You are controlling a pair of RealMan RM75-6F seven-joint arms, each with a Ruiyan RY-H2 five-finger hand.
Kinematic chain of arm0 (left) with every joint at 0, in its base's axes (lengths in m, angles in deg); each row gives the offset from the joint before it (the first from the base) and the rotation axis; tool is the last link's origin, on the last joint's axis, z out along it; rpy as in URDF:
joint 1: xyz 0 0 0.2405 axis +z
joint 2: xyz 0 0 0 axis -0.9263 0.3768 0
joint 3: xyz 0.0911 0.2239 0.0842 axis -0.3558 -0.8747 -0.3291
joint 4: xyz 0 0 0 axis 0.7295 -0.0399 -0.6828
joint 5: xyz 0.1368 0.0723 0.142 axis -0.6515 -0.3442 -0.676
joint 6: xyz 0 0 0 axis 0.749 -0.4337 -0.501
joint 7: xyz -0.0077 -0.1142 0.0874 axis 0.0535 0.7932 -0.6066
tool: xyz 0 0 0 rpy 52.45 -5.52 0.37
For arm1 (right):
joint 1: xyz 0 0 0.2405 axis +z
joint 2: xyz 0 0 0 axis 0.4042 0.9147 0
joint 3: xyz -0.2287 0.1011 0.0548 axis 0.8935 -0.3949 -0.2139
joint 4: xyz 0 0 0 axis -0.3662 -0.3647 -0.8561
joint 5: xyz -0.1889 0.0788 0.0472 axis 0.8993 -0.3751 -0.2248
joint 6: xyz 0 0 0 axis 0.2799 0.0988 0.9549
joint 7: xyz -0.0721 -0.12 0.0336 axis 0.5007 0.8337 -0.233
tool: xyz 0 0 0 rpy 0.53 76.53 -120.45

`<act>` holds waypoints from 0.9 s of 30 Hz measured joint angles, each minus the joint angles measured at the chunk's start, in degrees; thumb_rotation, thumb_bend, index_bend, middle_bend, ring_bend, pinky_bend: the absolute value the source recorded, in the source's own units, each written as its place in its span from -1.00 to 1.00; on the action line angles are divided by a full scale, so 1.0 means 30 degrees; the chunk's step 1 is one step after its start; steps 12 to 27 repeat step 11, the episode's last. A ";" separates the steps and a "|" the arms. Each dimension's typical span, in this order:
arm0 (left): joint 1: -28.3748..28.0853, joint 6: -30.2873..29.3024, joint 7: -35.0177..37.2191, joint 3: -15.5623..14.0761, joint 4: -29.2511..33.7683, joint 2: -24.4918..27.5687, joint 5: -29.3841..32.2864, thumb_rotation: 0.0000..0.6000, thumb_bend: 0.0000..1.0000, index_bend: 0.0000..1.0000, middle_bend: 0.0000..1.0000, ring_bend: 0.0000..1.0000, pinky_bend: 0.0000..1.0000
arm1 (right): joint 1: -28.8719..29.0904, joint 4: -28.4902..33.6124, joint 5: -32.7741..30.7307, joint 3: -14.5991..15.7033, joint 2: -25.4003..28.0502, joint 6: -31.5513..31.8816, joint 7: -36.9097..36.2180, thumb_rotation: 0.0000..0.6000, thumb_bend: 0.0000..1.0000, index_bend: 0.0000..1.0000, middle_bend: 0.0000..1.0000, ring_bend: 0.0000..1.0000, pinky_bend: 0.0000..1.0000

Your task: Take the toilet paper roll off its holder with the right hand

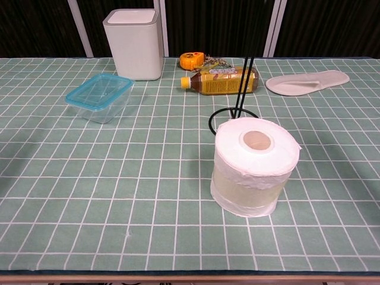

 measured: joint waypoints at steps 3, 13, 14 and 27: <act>-0.0026 0.0002 0.0114 0.0038 -0.0104 0.0007 0.0002 1.00 -0.65 -0.91 -1.00 -1.00 -0.97 | -0.1027 -0.0945 0.0645 0.0272 -0.0444 0.1582 0.3652 1.00 -1.00 -1.00 -1.00 -1.00 -1.00; -0.0019 -0.0143 0.0148 0.0014 -0.0252 -0.0033 -0.0201 1.00 -0.65 -0.91 -1.00 -1.00 -0.97 | -0.2159 -0.1922 0.0744 0.0746 -0.1226 0.2354 0.7049 1.00 -1.00 -1.00 -1.00 -1.00 -1.00; -0.0019 -0.0143 0.0148 0.0014 -0.0252 -0.0033 -0.0201 1.00 -0.65 -0.91 -1.00 -1.00 -0.97 | -0.2159 -0.1922 0.0744 0.0746 -0.1226 0.2354 0.7049 1.00 -1.00 -1.00 -1.00 -1.00 -1.00; -0.0019 -0.0143 0.0148 0.0014 -0.0252 -0.0033 -0.0201 1.00 -0.65 -0.91 -1.00 -1.00 -0.97 | -0.2159 -0.1922 0.0744 0.0746 -0.1226 0.2354 0.7049 1.00 -1.00 -1.00 -1.00 -1.00 -1.00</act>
